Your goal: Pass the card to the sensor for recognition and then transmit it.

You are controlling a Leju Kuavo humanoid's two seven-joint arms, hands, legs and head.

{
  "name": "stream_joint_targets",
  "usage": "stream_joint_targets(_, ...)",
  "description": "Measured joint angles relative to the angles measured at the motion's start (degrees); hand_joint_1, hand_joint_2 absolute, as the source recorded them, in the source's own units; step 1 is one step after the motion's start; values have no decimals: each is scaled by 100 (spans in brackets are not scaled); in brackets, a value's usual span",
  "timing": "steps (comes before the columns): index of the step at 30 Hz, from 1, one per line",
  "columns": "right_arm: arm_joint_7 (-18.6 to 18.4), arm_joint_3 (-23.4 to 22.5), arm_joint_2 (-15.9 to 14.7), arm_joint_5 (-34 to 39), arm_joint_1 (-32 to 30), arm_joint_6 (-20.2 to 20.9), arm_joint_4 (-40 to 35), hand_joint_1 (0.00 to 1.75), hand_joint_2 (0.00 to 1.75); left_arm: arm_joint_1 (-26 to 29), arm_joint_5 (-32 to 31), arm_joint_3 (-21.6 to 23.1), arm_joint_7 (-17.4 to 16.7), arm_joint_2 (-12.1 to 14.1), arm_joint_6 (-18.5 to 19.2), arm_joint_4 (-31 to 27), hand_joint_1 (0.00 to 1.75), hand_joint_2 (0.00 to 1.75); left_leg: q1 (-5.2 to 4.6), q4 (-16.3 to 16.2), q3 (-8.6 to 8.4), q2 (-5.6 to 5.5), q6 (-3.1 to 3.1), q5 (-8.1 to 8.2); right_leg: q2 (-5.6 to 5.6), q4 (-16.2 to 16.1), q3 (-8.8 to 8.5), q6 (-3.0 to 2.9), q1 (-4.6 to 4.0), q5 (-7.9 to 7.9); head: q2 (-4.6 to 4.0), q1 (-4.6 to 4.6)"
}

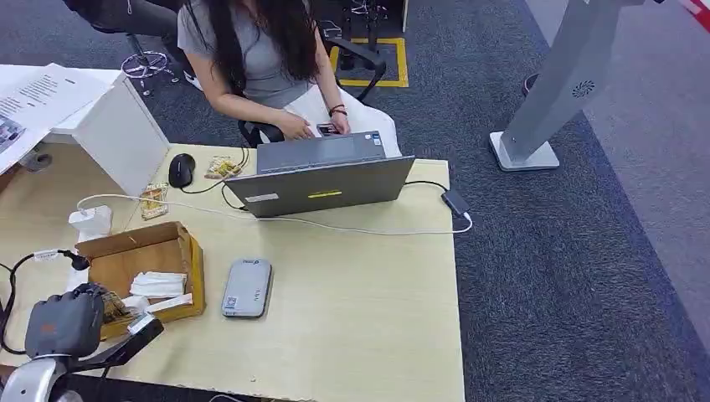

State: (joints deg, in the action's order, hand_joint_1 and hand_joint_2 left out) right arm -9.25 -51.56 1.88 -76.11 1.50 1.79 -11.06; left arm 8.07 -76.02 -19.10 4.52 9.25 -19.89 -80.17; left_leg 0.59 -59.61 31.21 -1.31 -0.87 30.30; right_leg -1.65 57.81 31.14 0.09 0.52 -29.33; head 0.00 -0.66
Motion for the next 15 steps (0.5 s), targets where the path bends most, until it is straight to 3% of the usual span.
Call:
stream_joint_targets(8,63,-11,0,-11,1,13,0,0,175,0,11,0,48,0,-22,0,175,175,0,0,0,0,0,0,0,0,0,0,0,0,0,0)
stream_joint_targets(15,87,-35,0,-74,5,44,0,0,175,-25,57,79,166,7,-297,-127,175,175,0,-1,-1,0,0,0,0,0,2,0,0,0,0,0)
